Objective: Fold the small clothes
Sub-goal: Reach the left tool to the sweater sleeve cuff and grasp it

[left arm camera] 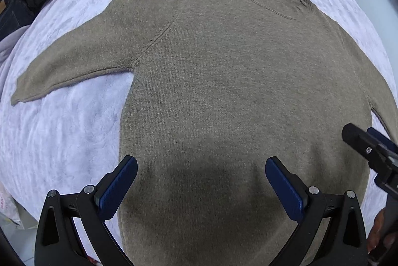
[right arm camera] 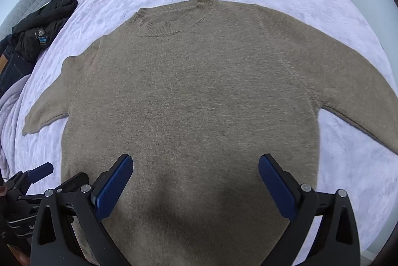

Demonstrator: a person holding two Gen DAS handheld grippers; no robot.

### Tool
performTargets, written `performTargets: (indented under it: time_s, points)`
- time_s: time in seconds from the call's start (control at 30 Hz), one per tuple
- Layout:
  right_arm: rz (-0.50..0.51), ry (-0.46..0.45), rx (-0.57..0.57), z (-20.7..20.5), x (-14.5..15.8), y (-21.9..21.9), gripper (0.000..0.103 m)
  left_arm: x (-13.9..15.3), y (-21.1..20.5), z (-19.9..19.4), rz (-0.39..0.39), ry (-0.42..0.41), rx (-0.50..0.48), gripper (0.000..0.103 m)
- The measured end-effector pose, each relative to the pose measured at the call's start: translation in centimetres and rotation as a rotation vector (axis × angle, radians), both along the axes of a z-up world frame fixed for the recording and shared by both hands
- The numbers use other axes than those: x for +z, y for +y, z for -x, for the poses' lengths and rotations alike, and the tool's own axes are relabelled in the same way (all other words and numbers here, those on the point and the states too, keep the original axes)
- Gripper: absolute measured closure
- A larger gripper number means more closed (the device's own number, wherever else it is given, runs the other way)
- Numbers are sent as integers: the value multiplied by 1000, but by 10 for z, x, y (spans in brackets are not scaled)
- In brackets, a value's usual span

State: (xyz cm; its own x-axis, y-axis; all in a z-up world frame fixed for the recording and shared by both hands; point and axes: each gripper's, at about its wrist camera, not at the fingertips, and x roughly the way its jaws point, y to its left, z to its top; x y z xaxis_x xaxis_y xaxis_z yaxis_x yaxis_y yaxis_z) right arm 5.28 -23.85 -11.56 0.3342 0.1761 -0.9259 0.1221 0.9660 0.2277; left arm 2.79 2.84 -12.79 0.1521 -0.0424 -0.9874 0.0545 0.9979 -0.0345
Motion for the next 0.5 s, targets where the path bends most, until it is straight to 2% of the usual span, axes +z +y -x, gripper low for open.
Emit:
performTargets:
  time_s: [0.13,0.3,0.4,0.5]
  points:
    - [-8,2,24,-7,-7,15,2,-3,20,-13,96,-24,47,0]
    - [-19,-5,62,-20,-7,43,2,-4,67,-24,154,-69,111,0]
    - [-22,-10,96,-29,-6,62,2,-10,101,-34,202,-92,181,0]
    - [-96,-21,153,-33,-1,86,4,-16,156,-40,231,-133,309,0]
